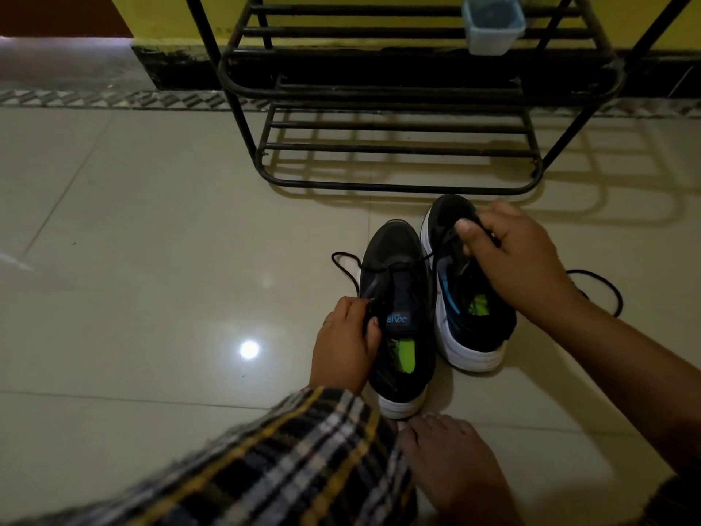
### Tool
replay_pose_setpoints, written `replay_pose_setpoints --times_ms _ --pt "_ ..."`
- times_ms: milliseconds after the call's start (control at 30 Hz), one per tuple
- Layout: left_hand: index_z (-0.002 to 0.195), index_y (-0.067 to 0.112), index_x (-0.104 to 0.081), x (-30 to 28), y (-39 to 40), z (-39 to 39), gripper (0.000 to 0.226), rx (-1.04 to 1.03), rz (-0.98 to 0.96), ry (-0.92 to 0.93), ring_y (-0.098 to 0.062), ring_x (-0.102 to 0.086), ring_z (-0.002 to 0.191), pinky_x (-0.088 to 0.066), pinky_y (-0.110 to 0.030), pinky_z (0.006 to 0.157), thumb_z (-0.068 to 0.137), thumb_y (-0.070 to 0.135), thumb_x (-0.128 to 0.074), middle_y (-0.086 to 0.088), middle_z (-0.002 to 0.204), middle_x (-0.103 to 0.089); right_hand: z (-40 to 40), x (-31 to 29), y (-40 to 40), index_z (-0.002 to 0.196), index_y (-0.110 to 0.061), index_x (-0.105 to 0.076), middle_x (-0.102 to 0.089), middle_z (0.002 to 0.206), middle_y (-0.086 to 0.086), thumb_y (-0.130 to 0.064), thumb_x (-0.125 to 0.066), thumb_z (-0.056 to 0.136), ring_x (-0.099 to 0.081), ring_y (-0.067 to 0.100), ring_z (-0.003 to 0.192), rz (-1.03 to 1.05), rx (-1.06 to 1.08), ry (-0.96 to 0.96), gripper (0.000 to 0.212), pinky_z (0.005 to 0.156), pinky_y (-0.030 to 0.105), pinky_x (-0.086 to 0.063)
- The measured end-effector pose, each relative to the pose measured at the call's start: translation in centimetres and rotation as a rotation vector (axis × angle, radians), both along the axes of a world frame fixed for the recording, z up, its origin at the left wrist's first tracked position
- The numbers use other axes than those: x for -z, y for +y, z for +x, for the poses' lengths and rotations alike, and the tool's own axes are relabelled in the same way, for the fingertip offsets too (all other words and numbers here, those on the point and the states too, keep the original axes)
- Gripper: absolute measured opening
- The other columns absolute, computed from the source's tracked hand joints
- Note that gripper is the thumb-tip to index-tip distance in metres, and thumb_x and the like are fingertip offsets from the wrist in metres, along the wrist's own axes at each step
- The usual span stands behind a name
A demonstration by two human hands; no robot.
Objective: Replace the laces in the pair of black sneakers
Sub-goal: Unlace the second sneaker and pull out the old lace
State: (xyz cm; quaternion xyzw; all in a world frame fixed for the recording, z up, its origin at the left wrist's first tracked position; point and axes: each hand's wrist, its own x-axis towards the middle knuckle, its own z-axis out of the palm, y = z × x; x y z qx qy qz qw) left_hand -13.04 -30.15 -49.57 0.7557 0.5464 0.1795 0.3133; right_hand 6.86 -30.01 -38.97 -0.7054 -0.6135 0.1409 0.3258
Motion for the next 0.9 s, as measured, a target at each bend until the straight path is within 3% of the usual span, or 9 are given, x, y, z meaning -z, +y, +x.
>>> replay_pose_setpoints --times_ms 133,167,267,333,400,500,567,700,900 --pt "0.113 0.013 -0.056 0.1 0.1 0.0 0.037 -0.003 -0.002 -0.002 -0.026 -0.056 0.089 -0.049 -0.042 0.077 0.09 0.033 -0.037 -0.005 0.108 -0.053 -0.4 -4.4 0.8 0.063 -0.012 -0.045 -0.063 0.071 0.009 -0.02 -0.043 0.099 -0.063 0.022 0.075 0.065 0.046 0.946 0.036 0.077 0.032 -0.051" --pt "0.113 0.013 -0.056 0.0 0.1 0.0 0.038 -0.003 -0.002 -0.003 -0.026 -0.056 0.09 -0.049 -0.042 0.077 0.089 0.034 -0.036 -0.005 0.108 -0.053 -0.4 -4.6 1.2 0.065 -0.012 -0.043 -0.064 0.067 0.006 -0.02 -0.04 0.099 -0.065 0.023 0.074 0.012 -0.037 0.939 0.035 0.076 0.034 -0.054" --pt "0.113 0.012 -0.056 -0.2 0.0 0.0 0.041 0.001 -0.007 0.002 -0.027 -0.054 0.091 -0.047 -0.041 0.079 0.088 0.035 -0.034 -0.006 0.108 -0.053 -0.6 2.4 -6.4 0.079 -0.018 -0.044 -0.063 0.066 0.001 -0.025 -0.035 0.098 -0.055 0.023 0.065 -0.425 -0.062 0.602 0.022 0.054 0.034 -0.051" --pt "0.114 0.012 -0.056 -0.2 0.0 0.0 0.041 0.002 -0.008 -0.002 -0.027 -0.055 0.091 -0.047 -0.042 0.079 0.088 0.036 -0.034 -0.006 0.108 -0.053 -2.2 12.0 -12.1 0.088 -0.02 -0.045 -0.064 0.07 0.001 -0.026 -0.043 0.086 -0.056 0.024 0.061 -0.454 0.058 0.167 0.007 0.048 0.033 -0.045" --pt "0.114 0.012 -0.056 -0.2 0.0 0.0 0.041 0.002 -0.011 -0.003 -0.027 -0.055 0.09 -0.048 -0.042 0.078 0.088 0.036 -0.034 -0.006 0.108 -0.053 -3.3 15.0 -13.5 0.09 -0.021 -0.046 -0.062 0.072 0.002 -0.027 -0.046 0.08 -0.06 0.025 0.059 -0.536 -0.087 0.066 0.011 0.049 0.033 -0.044" --pt "0.113 0.013 -0.055 -0.2 0.0 0.1 0.045 -0.003 -0.007 0.002 -0.027 -0.055 0.09 -0.047 -0.042 0.078 0.087 0.04 -0.031 -0.006 0.108 -0.052 -2.7 13.9 -13.1 0.089 -0.021 -0.047 -0.062 0.071 0.001 -0.027 -0.048 0.08 -0.061 0.025 0.06 -0.426 -0.158 -0.176 0.01 0.049 0.034 -0.045" --pt "0.113 0.013 -0.055 -0.2 0.0 0.1 0.053 -0.001 -0.002 -0.003 -0.027 -0.055 0.09 -0.048 -0.042 0.077 0.085 0.046 -0.025 -0.005 0.108 -0.052 -1.5 12.1 -11.5 0.089 -0.021 -0.046 -0.061 0.071 0.002 -0.026 -0.046 0.086 -0.06 0.026 0.06 -0.465 -0.223 -0.041 0.006 0.048 0.034 -0.045" --pt "0.113 0.013 -0.056 -0.1 0.0 0.1 0.05 -0.001 0.001 -0.006 -0.027 -0.056 0.089 -0.048 -0.042 0.076 0.086 0.045 -0.027 -0.005 0.108 -0.053 0.8 0.5 -0.2 0.128 -0.019 -0.041 -0.047 0.121 0.011 -0.035 -0.057 0.091 -0.058 0.035 0.094 -0.341 -0.08 -0.435 0.044 0.071 0.039 -0.05" --pt "0.113 0.014 -0.056 0.0 0.0 0.2 0.039 0.002 -0.003 -0.017 -0.026 -0.057 0.088 -0.049 -0.044 0.076 0.089 0.036 -0.035 -0.004 0.109 -0.053 0.0 3.4 -0.4 0.138 -0.022 -0.039 -0.042 0.132 0.003 -0.038 -0.055 0.091 -0.049 0.027 0.112 -0.426 -0.282 -0.676 0.053 0.084 0.037 -0.048"
